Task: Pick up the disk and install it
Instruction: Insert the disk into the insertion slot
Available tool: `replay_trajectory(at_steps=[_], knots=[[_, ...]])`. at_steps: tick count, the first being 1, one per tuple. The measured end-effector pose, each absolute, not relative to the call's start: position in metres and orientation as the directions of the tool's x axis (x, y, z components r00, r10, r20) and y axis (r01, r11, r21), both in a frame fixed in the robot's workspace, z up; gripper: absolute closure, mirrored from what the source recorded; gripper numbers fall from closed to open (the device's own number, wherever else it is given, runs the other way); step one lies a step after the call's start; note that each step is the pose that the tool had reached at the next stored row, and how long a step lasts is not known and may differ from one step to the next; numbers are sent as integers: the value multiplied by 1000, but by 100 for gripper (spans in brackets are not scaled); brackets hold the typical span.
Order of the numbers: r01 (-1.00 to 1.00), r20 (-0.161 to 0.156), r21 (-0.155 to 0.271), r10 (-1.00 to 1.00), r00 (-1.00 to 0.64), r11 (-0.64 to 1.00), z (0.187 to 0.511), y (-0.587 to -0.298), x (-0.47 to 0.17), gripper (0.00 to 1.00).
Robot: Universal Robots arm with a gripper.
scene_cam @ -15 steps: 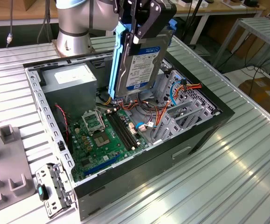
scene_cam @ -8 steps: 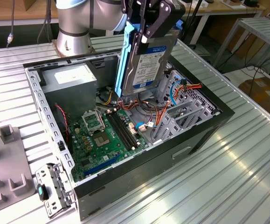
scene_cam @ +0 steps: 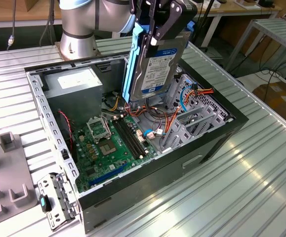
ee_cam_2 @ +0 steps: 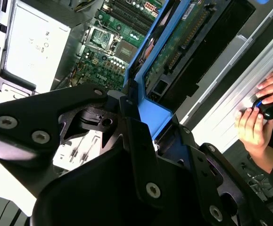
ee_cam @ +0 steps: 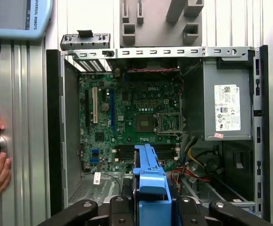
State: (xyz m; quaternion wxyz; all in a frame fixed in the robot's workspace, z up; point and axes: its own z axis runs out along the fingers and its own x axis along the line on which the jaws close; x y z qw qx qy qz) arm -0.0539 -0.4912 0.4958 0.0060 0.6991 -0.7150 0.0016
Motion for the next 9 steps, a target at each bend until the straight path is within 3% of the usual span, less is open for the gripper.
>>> replay_trajectory(at_steps=[9], knots=[[-1000, 11, 6, -1000, -22, 22, 496, -491, -44, 63]])
